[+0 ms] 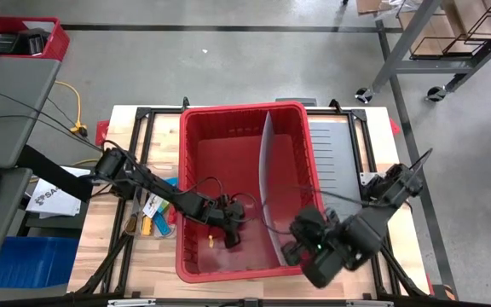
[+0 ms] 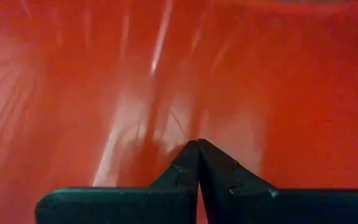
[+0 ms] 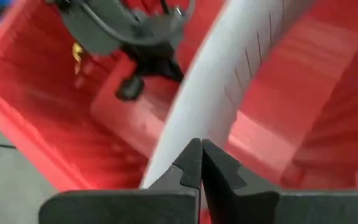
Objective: Sort Items/Unsort Items
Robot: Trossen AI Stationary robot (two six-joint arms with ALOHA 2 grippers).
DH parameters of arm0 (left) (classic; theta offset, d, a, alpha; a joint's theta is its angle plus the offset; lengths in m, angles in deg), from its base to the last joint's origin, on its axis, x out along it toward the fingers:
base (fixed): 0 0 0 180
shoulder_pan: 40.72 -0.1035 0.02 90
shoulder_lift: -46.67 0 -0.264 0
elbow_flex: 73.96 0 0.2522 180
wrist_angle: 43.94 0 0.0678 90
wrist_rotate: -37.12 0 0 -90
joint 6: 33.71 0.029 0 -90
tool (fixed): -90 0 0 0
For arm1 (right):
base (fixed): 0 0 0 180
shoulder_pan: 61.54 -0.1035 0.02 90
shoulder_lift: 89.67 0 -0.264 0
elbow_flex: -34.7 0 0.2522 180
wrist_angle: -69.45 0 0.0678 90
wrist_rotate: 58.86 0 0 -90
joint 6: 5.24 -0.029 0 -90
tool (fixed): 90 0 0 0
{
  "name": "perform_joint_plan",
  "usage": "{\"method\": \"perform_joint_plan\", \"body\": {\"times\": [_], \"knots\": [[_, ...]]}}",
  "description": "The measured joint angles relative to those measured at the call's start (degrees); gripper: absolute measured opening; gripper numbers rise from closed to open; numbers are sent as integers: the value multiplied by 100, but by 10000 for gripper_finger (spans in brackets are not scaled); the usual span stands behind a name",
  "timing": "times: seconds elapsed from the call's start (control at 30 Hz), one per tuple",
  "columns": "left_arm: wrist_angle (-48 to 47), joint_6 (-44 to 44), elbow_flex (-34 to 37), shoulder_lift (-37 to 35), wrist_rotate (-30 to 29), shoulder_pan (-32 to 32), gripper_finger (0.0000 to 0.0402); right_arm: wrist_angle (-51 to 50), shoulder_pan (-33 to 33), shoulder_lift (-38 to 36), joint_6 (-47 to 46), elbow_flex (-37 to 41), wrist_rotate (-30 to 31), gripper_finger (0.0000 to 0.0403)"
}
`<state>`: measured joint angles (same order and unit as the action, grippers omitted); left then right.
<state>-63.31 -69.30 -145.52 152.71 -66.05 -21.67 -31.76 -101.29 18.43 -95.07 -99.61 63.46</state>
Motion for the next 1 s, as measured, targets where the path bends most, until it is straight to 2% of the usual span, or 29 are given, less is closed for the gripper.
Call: {"method": "perform_joint_plan", "body": {"times": [0.07,0.23,0.43,0.6,0.83,1.0], "knots": [[-58,-23,2,-184,-77,-82,0,98,175,15,413,-138,27,0],[-40,-22,-7,-534,-704,-351,0,-5,417,17,1044,-502,367,0],[221,-244,2,-371,-709,-880,0,-261,485,-22,1250,-931,831,0],[1816,-346,-11,-55,-262,-1205,0,-256,474,-33,1485,-1289,1266,0],[3637,-645,10,387,-233,-1434,0,-263,491,-83,1680,-1438,1836,0],[4084,-767,-530,943,22,-1511,0,-229,540,-86,1682,-1436,1962,0]]}}
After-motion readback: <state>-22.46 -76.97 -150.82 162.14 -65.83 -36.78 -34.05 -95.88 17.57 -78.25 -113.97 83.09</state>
